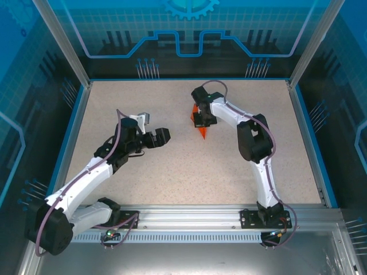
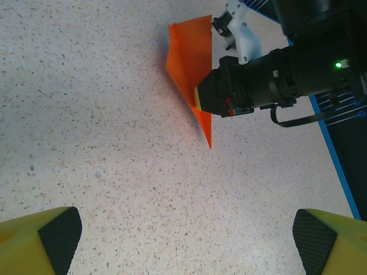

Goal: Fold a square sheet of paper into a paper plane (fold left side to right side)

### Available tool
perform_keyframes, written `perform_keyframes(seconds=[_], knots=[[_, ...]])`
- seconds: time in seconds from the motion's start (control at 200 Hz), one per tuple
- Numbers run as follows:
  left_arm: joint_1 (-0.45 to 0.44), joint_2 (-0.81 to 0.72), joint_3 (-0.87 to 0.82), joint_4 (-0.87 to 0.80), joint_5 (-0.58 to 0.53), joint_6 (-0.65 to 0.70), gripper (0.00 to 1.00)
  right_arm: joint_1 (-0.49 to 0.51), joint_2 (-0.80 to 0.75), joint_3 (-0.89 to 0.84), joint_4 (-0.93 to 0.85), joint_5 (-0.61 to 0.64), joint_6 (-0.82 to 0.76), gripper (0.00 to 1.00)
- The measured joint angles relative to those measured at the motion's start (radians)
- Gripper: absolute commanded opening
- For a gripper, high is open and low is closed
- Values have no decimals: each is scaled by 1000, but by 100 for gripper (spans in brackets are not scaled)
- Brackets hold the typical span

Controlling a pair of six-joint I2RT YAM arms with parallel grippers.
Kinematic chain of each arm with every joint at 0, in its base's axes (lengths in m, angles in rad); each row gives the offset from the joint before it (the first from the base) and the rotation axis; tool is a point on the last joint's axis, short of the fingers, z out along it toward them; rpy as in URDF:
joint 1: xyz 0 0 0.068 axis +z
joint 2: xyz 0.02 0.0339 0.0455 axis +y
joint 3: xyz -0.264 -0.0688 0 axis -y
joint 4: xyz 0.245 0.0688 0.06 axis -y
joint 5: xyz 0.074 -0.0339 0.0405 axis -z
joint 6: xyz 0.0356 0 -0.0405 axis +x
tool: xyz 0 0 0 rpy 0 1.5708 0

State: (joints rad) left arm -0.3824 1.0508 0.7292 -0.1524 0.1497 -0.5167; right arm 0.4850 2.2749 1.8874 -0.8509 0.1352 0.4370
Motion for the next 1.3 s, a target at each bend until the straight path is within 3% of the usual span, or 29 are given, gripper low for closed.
perform_keyframes(seconds=[0.3,0.65,0.88,1.08,1.3], knots=[[0,-45,-6,-30,-26,0,99,-8,77,67,-32,15,0,6],[0,-42,-7,-53,-34,0,99,-8,105,105,-43,11,-5,19],[0,10,6,-62,-33,-1,99,-3,87,87,-45,23,-40,34],[24,62,50,-67,-17,-8,99,13,-46,1,-54,49,-65,46],[101,80,61,-59,-5,-30,99,19,-389,-257,5,105,-86,66]])
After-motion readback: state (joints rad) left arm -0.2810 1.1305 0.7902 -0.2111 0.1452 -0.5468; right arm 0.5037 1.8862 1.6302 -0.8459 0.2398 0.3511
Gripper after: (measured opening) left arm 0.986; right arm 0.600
